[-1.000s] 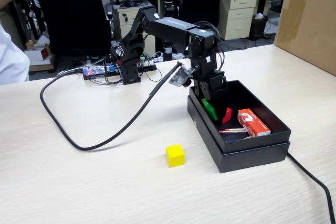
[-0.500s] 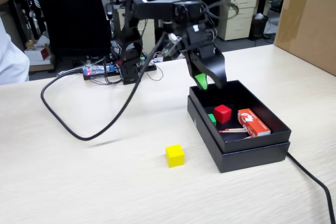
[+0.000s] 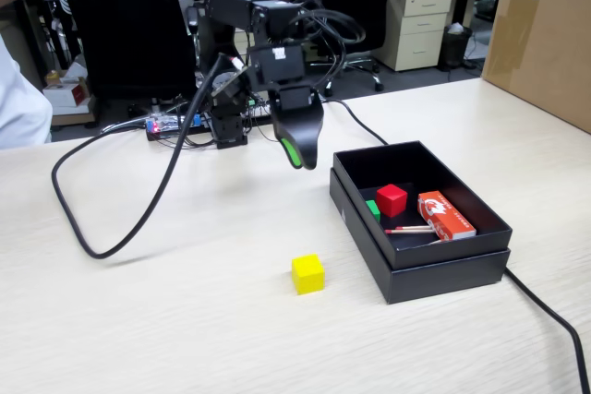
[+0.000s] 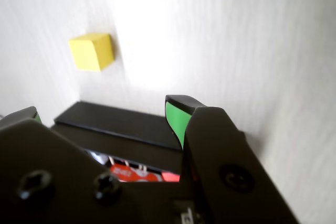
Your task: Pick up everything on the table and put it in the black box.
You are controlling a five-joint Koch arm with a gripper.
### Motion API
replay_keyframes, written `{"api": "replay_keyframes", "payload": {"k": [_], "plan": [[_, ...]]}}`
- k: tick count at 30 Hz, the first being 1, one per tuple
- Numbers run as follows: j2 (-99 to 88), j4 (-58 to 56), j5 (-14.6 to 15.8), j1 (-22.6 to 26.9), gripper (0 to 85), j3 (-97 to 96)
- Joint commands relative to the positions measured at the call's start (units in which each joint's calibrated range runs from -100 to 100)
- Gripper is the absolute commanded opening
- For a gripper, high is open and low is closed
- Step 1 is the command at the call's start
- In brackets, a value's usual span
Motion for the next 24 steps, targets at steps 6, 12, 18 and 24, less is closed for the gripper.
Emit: {"api": "replay_keyframes", "payload": {"k": [6, 12, 18, 24], "plan": [[18.4, 4.0, -2.1, -1.0, 47.7, 15.0], [34.4, 4.0, -2.8, -1.6, 47.7, 26.5], [41.7, 3.9, -3.7, -2.0, 47.5, 31.7], [47.3, 3.5, -5.4, -2.3, 42.0, 35.8]]}}
